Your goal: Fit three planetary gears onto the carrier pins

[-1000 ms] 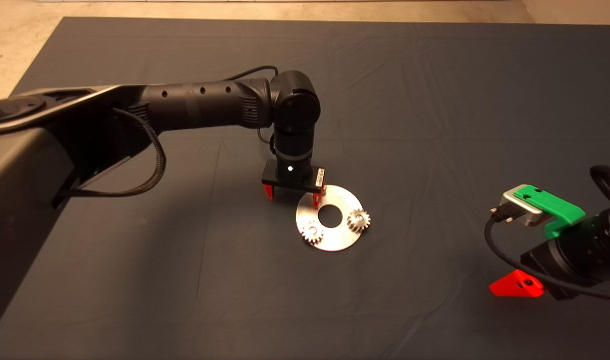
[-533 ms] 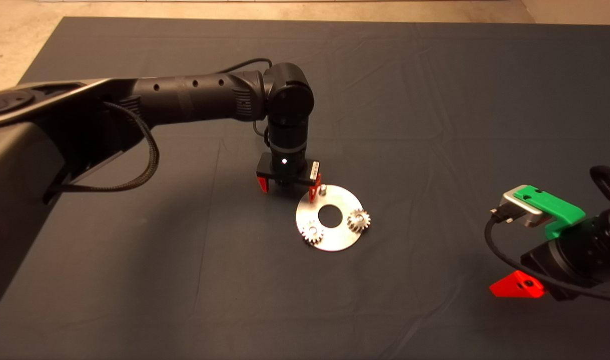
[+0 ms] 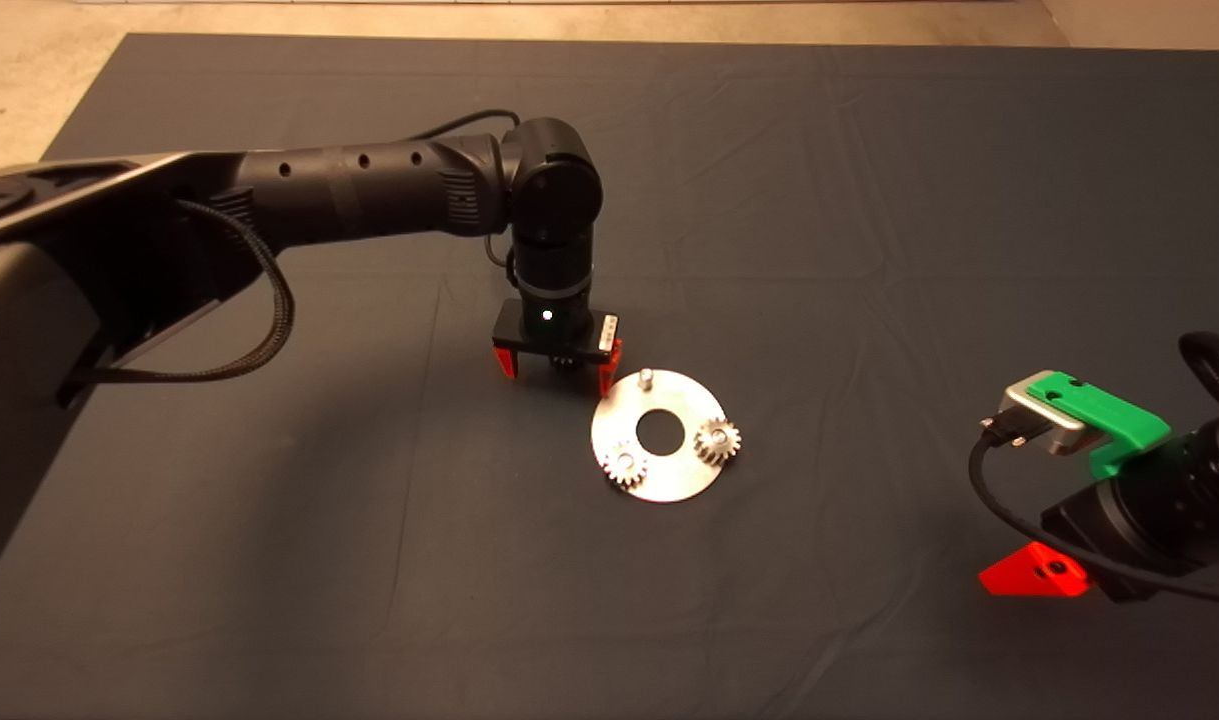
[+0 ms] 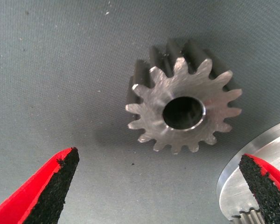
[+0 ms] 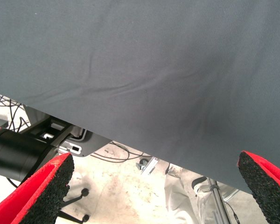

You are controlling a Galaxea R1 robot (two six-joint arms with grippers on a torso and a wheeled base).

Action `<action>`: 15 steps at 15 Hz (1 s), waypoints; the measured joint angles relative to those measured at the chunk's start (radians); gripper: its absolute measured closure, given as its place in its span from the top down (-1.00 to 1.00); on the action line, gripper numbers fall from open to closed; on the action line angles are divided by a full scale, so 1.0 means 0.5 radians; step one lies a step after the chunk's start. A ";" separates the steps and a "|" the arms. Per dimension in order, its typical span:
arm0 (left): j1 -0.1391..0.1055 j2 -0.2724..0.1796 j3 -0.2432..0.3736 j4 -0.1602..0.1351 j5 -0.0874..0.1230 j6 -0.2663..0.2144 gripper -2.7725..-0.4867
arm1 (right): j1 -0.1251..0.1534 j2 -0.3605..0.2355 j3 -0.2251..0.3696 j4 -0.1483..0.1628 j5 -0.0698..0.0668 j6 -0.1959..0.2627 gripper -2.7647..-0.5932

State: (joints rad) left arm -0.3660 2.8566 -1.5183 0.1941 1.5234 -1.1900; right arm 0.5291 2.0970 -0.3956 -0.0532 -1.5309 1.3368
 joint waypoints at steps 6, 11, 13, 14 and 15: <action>0.000 0.001 0.000 0.024 -0.001 0.004 0.75 | 0.000 0.000 0.000 0.003 0.000 0.000 0.87; 0.000 0.016 -0.013 0.025 -0.002 0.007 0.75 | 0.000 0.001 0.000 0.004 0.000 0.000 0.87; 0.000 0.016 -0.033 0.028 -0.001 0.019 0.75 | 0.000 0.000 0.000 0.004 0.000 0.000 0.87; 0.000 0.016 -0.041 0.030 -0.001 0.034 0.75 | 0.000 0.000 0.000 0.004 0.000 0.000 0.87; 0.000 0.020 -0.061 0.029 -0.002 0.061 0.75 | 0.000 0.001 0.000 0.004 0.000 0.000 0.87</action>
State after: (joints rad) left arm -0.3660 2.8666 -1.5489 0.2087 1.5226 -1.1594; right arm 0.5291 2.0974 -0.3957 -0.0513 -1.5309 1.3368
